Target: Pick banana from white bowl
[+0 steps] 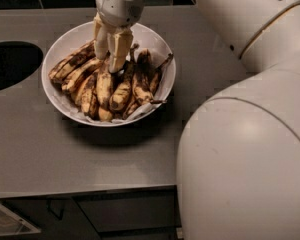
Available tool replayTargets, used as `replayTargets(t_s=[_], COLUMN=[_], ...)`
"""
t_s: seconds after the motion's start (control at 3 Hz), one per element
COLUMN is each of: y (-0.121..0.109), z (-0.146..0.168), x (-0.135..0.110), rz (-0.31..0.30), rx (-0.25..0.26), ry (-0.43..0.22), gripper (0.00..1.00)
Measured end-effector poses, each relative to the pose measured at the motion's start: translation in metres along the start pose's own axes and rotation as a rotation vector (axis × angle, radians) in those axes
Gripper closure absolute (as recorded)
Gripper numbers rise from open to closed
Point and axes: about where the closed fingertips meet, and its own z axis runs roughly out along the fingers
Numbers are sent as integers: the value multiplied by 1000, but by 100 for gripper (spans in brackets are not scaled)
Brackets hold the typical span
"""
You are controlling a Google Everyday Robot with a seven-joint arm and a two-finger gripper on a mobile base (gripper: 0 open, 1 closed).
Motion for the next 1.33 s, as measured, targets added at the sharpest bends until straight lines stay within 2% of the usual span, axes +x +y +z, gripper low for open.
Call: replayTargets(t_s=[0.67,1.33], y=[4,16], z=[-24,-41], x=[-35,-59], rz=[-41,-49], rx=[47,73], ry=[71,127], gripper=[100,100])
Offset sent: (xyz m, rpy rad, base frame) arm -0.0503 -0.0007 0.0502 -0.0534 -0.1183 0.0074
